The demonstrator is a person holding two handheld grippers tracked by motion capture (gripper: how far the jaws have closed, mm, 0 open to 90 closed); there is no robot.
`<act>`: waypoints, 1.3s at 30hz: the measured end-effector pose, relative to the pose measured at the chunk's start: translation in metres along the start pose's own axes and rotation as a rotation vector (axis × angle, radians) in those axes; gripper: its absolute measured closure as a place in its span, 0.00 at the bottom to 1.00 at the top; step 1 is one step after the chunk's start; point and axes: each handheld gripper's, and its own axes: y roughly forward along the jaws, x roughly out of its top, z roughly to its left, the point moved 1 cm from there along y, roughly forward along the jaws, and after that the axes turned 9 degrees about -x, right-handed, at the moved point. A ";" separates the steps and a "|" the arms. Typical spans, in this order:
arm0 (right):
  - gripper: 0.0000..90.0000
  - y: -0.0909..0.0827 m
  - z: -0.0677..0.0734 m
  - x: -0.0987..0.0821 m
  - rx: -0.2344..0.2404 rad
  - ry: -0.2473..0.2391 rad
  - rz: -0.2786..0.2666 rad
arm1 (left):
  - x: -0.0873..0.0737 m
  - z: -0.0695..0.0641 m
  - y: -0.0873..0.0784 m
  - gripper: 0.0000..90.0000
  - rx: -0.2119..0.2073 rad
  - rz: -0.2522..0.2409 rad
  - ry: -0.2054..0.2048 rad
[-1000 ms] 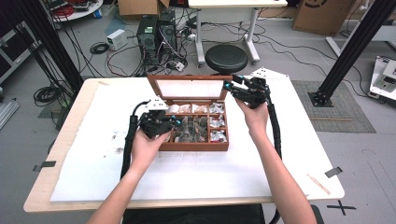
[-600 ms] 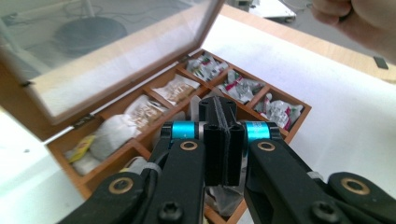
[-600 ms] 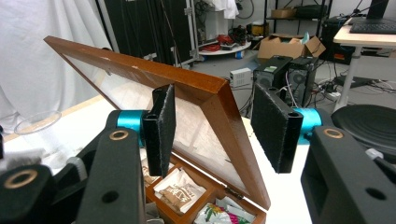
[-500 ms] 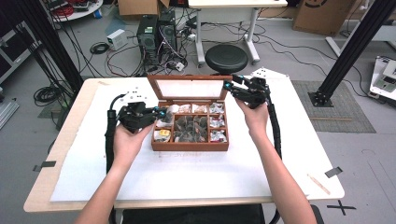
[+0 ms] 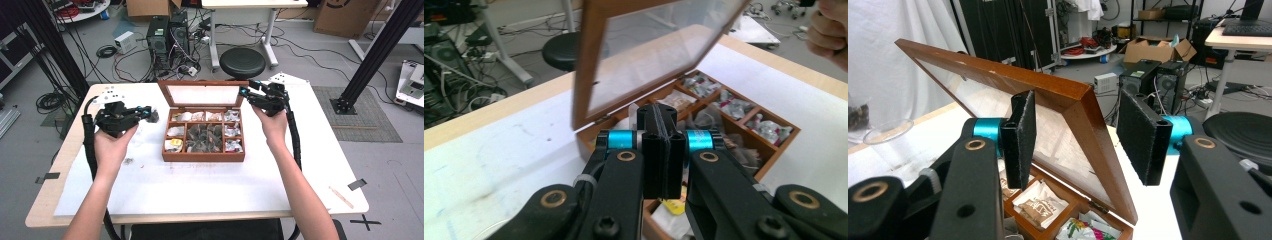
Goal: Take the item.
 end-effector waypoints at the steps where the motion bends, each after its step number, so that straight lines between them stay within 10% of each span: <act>1: 0.57 0.000 0.000 0.000 0.000 0.000 0.000 | -0.001 0.002 -0.002 0.99 0.010 -0.007 -0.008; 21: 0.57 0.000 0.000 0.000 0.002 0.001 0.001 | -0.031 0.048 -0.024 0.99 0.126 -0.006 -0.114; 39: 0.57 0.000 0.000 0.000 0.001 -0.002 0.002 | -0.053 0.065 -0.019 0.99 0.144 0.031 -0.174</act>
